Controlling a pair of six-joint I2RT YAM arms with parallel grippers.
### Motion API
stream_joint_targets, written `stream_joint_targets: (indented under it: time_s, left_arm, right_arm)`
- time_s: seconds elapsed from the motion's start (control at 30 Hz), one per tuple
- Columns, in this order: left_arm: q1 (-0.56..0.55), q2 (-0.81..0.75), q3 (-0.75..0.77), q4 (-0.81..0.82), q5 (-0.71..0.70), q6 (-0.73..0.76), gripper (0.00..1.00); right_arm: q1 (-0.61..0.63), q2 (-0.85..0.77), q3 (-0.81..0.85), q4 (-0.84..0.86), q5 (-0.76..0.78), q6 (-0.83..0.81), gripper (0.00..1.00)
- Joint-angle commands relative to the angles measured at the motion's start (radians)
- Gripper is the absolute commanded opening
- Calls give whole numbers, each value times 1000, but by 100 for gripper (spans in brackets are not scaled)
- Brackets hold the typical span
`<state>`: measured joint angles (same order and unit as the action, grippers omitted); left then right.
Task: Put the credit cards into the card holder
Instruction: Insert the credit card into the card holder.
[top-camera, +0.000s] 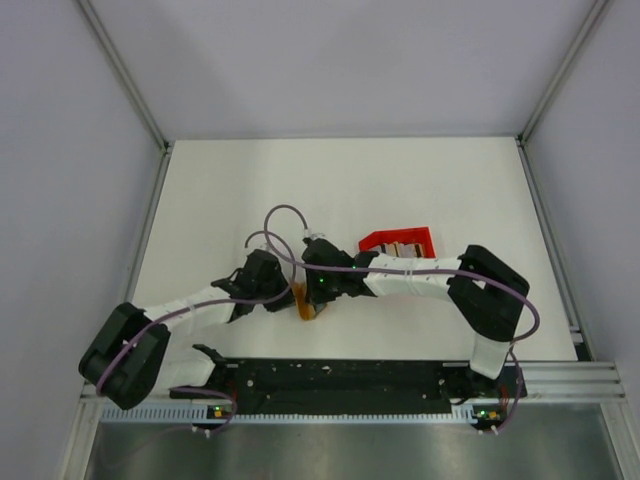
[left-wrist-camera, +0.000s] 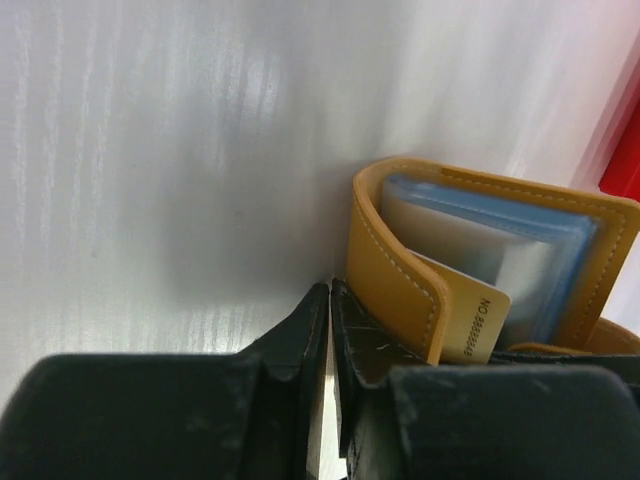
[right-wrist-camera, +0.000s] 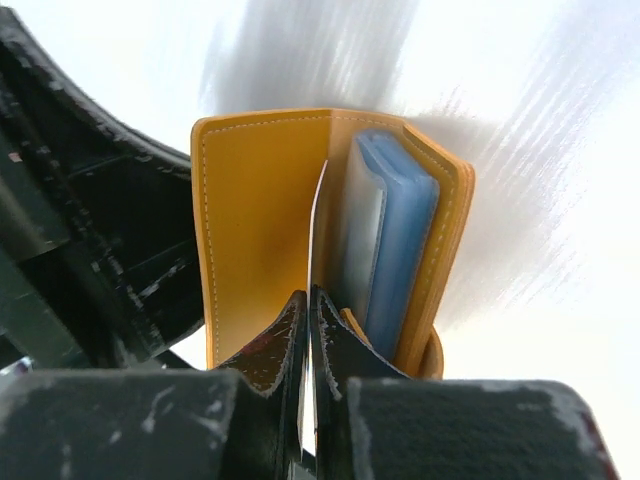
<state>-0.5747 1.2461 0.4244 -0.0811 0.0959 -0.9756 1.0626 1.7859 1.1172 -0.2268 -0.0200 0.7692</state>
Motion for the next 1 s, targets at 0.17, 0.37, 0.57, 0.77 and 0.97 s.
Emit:
stream_joint_targets:
  time_s: [0.17,0.37,0.57,0.77,0.97]
  left_arm:
    - [68,-158,7,-227,-119,72,44]
    - [85,-344,-9,-286,-137,52,51]
    - [85,-398,-65,-192,-57,34,54]
    - [85,-427,-105,-135,-18,-8,54]
    - [84,-554,-96,-195,-87,-11,56]
  right_arm:
    - [36,83,52,-124,111,-27,0]
    - [37,86,56,-126,112,-28,0]
    - [36,84,59,-126,111,-31,0]
    - [36,87,62,-126,106,-34,0]
    - [30,89,62,-126,94,-36,0]
